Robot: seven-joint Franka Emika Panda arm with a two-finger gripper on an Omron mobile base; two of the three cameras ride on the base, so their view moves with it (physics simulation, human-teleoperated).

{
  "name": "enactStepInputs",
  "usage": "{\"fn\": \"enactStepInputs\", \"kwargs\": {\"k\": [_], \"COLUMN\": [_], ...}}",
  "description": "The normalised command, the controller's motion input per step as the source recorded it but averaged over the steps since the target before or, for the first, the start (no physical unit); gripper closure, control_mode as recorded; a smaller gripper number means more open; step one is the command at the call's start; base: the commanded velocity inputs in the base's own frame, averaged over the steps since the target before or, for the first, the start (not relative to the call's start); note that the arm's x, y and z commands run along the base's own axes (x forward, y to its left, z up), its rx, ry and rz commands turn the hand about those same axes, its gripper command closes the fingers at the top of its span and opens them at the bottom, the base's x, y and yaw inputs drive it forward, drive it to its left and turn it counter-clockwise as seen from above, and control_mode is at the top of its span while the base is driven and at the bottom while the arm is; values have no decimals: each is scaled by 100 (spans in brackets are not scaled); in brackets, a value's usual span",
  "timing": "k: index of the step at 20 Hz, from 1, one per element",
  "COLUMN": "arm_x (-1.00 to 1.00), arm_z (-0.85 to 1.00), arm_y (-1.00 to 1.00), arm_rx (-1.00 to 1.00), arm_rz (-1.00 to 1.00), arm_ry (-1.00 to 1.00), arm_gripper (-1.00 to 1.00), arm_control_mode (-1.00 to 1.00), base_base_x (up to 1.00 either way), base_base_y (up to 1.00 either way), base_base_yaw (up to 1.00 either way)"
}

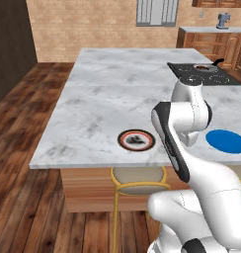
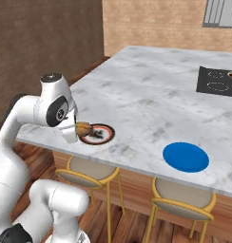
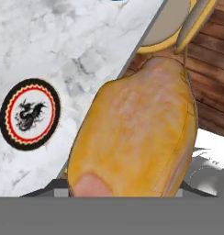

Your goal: Take the chicken drumsticks from the pan and place one on each plate on the dining counter.

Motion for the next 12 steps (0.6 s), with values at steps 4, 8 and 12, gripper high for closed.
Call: {"fn": "enactStepInputs", "kwargs": {"k": [4,8,12], "arm_x": [88,96,99], "arm_z": [-53,-39,-15], "arm_y": [0,4,11], "arm_rx": [0,0,0], "arm_rz": [23,20,14], "arm_ry": [0,0,7], "arm_gripper": [100,100,100], "arm_control_mode": [-100,-100,-100], "base_base_x": [0,0,0], "base_base_y": [0,0,0], "base_base_yaw": [0,0,0]}}
